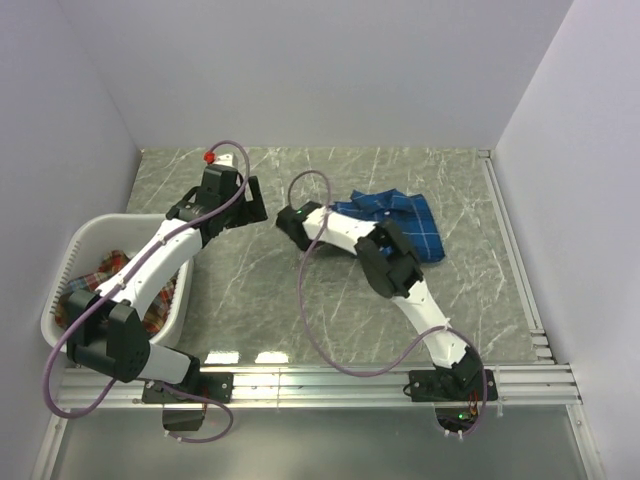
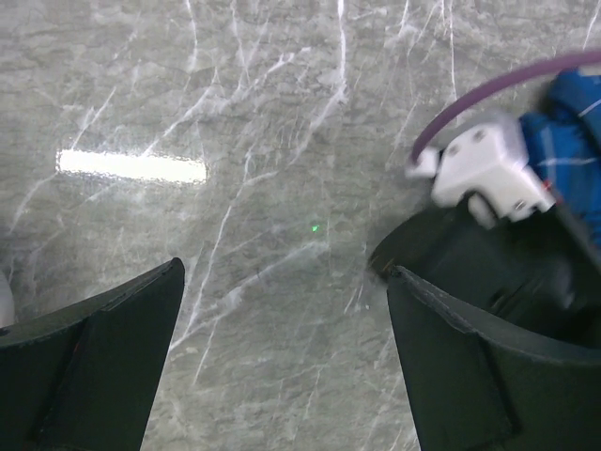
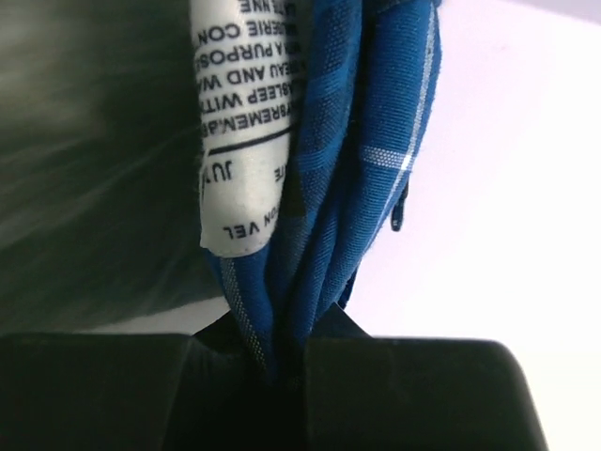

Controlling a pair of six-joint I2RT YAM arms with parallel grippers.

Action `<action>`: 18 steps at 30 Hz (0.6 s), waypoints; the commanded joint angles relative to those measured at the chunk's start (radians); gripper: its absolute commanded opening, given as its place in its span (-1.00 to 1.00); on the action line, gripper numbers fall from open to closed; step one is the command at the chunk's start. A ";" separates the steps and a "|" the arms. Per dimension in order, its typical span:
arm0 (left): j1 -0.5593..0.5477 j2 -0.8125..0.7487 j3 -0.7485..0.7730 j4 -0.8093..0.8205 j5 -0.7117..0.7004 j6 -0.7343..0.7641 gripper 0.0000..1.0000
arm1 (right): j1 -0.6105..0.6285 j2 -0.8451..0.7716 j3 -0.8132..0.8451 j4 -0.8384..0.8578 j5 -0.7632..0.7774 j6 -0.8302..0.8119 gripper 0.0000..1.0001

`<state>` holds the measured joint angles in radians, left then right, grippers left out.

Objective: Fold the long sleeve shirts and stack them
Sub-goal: Fold the shirt

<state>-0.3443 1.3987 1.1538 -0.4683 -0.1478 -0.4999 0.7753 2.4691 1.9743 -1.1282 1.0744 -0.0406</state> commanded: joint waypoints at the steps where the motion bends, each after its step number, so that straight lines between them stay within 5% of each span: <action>1: 0.014 -0.047 -0.005 0.031 -0.015 -0.020 0.89 | 0.042 0.008 0.070 -0.068 0.052 0.120 -0.96; 11: 0.031 -0.047 -0.006 0.033 -0.012 -0.029 0.89 | 0.154 0.027 0.090 0.004 -0.080 0.110 0.04; 18: 0.047 -0.059 -0.017 0.046 -0.016 -0.054 0.89 | 0.245 -0.074 0.101 0.083 -0.319 0.102 0.26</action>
<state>-0.3073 1.3838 1.1465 -0.4656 -0.1532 -0.5236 0.9668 2.4783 2.0312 -1.1072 0.8997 0.0475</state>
